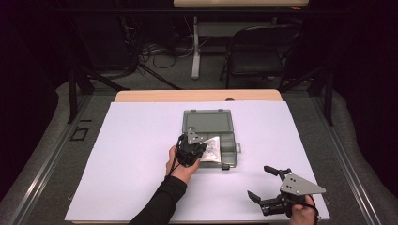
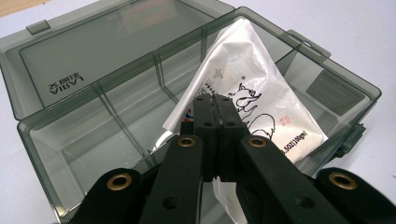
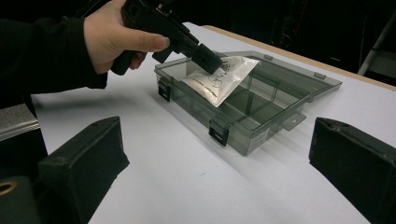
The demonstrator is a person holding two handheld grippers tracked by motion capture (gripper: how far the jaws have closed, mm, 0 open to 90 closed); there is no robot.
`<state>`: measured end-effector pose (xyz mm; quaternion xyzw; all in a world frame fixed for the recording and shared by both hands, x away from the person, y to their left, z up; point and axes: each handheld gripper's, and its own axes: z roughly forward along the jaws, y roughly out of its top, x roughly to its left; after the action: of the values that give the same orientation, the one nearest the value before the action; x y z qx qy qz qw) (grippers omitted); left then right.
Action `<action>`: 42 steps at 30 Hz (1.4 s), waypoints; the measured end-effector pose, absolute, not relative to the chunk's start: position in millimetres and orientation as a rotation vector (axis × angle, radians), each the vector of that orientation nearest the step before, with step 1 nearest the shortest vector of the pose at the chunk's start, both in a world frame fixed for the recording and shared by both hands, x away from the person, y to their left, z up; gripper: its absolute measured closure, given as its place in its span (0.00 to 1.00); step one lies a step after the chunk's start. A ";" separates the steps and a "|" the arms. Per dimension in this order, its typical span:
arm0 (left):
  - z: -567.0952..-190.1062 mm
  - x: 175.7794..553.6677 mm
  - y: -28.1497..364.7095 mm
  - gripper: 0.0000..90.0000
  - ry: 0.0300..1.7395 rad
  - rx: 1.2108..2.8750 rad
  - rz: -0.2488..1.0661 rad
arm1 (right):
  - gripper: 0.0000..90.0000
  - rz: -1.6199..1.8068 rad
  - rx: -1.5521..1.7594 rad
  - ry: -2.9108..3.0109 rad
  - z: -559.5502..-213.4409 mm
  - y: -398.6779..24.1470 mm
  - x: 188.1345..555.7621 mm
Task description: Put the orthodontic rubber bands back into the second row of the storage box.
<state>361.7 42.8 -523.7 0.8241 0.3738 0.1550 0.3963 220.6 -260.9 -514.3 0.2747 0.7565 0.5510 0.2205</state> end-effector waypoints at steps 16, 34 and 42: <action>-523.1 357.8 43.8 0.91 0.940 2.088 0.403 | 0.03 1.513 0.760 2.108 -513.8 -261.2 220.3; -515.0 352.0 49.7 0.56 0.959 2.028 0.415 | 0.03 1.515 0.761 2.108 -513.9 -260.9 220.2; -510.4 351.7 55.7 0.41 0.969 2.013 0.407 | 0.03 1.525 0.760 2.095 -514.6 -259.8 220.6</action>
<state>351.7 55.7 -510.4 0.8037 0.3869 0.1623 0.4219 220.6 -259.8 -514.6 0.2747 0.7569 0.5511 0.2188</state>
